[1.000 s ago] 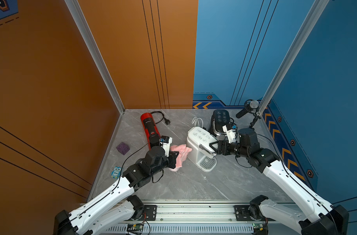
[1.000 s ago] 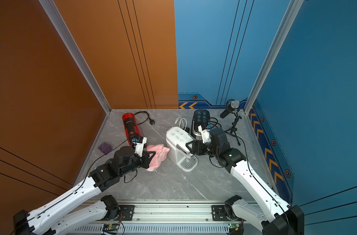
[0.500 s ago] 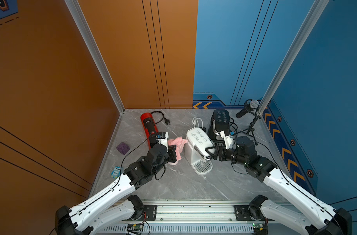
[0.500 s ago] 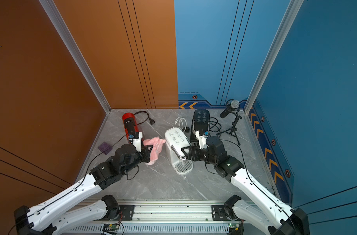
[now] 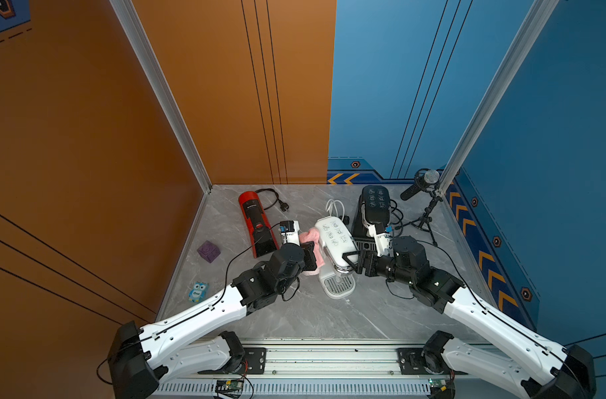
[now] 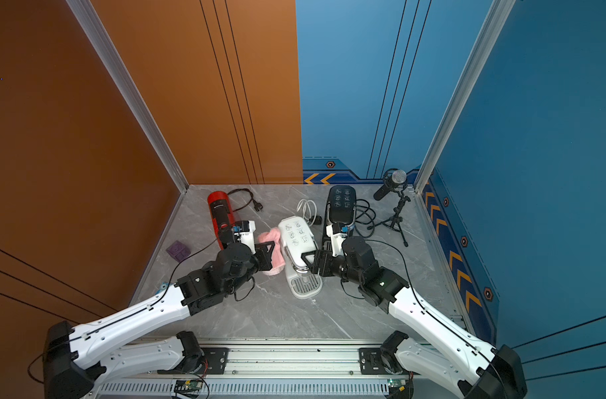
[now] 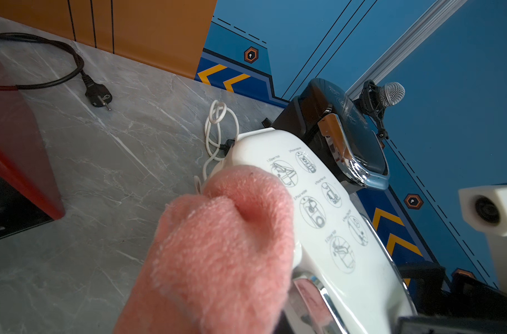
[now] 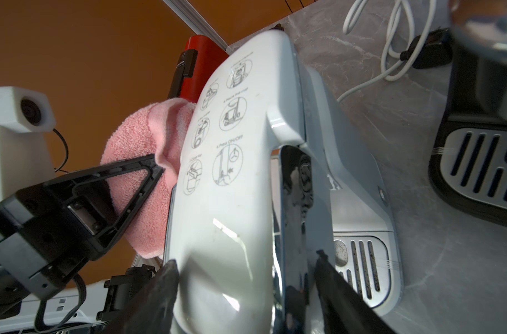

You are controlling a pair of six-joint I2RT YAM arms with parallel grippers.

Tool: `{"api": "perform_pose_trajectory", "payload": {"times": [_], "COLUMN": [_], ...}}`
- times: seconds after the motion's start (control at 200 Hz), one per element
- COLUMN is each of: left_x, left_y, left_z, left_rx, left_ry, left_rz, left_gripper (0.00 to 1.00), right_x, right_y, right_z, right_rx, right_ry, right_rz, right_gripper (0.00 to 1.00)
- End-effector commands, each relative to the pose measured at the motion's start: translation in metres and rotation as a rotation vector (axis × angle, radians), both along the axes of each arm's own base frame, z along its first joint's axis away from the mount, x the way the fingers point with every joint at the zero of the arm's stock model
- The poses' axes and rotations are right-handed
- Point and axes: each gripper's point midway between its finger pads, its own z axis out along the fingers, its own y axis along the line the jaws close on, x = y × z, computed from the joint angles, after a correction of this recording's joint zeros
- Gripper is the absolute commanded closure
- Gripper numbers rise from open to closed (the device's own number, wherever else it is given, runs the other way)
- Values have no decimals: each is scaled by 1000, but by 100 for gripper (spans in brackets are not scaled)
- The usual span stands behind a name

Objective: Wipe the surface of a coffee machine
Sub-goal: Wipe the dirt from the surface of the coffee machine.

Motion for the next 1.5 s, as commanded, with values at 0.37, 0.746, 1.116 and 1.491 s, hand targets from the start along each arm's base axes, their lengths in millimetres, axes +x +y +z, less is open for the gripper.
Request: {"api": "perform_pose_trajectory", "payload": {"times": [0.37,0.746,1.116,1.491], "left_x": [16,16,21,1], "left_y": [15,6,-1,28], "left_z": [-68,-156,-85,16], "left_rx": [-46,24,-88,-323], "left_ry": [44,174,43,-84], "left_rz": [174,171,-12,-112], "left_gripper": [100,100,100,100], "right_x": [-27,-28,-28,-24], "right_y": [-1,5,9,14], "right_z": [-67,-75,-73,-68], "right_rx": [-153,-176,-185,-181], "right_ry": [155,164,150,132], "right_rz": [29,36,41,52], "right_gripper": [27,27,27,27]}}
